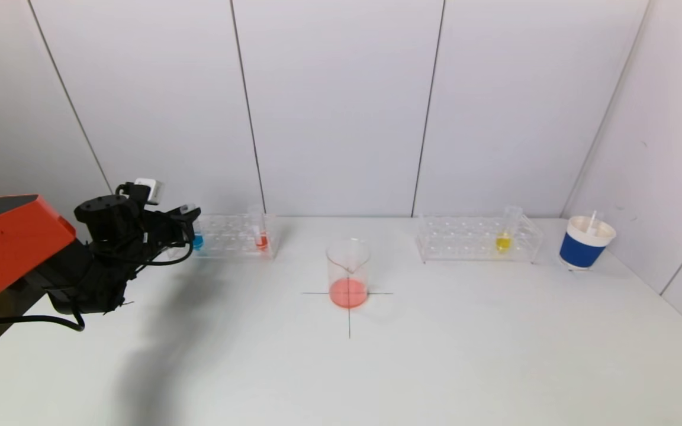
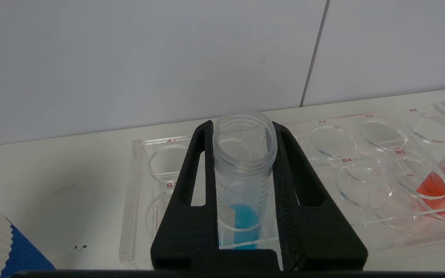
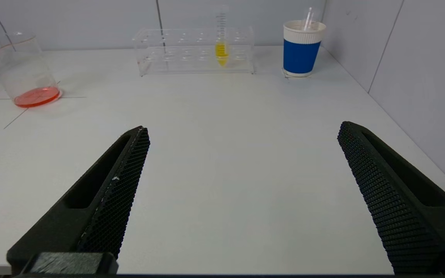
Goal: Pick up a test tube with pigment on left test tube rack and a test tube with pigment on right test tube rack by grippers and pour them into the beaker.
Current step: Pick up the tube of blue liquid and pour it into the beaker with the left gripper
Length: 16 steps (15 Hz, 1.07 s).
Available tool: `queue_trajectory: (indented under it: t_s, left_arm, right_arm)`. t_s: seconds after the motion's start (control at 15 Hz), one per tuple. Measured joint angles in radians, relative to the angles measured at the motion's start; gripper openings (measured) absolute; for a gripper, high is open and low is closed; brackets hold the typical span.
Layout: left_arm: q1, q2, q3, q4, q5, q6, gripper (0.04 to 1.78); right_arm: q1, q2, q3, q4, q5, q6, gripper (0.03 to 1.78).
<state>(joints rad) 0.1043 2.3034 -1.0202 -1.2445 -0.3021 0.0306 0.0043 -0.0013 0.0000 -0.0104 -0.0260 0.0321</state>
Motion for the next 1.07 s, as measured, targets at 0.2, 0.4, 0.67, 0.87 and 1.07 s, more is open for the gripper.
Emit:
queue_trajectory:
  t_s: [0.2, 0.4, 0.67, 0.87, 1.07]
  left_arm:
    - [0.000, 0.000, 0.000, 0.000, 0.000, 0.000, 0.44]
    - [0.000, -0.004, 0.000, 0.000, 0.001, 0.000, 0.44]
    - [0.000, -0.026, 0.000, 0.004, 0.002, 0.000, 0.44]
    - [0.000, -0.049, 0.000, 0.024, 0.002, 0.000, 0.44]
    - [0.000, -0.072, -0.013, 0.040, 0.005, 0.000, 0.44]
  right_arm:
    - [0.000, 0.000, 0.000, 0.000, 0.000, 0.000, 1.77]
    - [0.000, 0.000, 0.000, 0.000, 0.000, 0.000, 1.77]
    - [0.000, 0.000, 0.000, 0.000, 0.000, 0.000, 1.77]
    - [0.000, 0.000, 0.000, 0.000, 0.000, 0.000, 1.77]
    - [0.000, 0.000, 0.000, 0.000, 0.000, 0.000, 1.77]
